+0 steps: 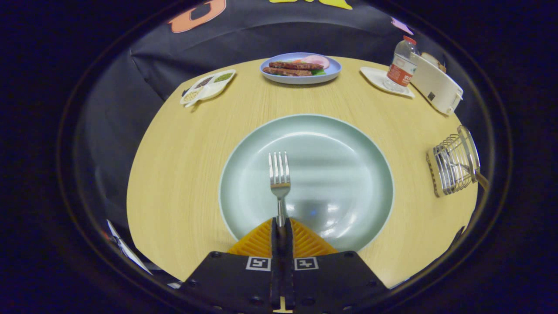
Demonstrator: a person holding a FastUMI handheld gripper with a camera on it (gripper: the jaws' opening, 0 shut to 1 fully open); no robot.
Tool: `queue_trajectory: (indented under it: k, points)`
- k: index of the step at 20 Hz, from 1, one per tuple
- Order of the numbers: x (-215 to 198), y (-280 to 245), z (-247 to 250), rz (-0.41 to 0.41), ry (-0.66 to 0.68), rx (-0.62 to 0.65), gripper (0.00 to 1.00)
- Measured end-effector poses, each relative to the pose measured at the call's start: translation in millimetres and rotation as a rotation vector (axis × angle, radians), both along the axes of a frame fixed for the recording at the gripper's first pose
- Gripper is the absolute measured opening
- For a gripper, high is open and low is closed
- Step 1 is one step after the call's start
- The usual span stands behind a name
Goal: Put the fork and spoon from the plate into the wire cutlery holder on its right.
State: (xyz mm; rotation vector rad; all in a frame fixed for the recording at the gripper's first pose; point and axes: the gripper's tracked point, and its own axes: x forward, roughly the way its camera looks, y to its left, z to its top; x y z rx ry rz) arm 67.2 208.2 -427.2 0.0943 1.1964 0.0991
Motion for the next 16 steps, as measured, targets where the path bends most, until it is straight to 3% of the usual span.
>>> queue_trajectory:
  k: [9,16]
  points:
    - [3,-36,65,0.054,-0.072,0.034,0.05]
    - [13,-119,116,0.024,-0.128,-0.003,0.05]
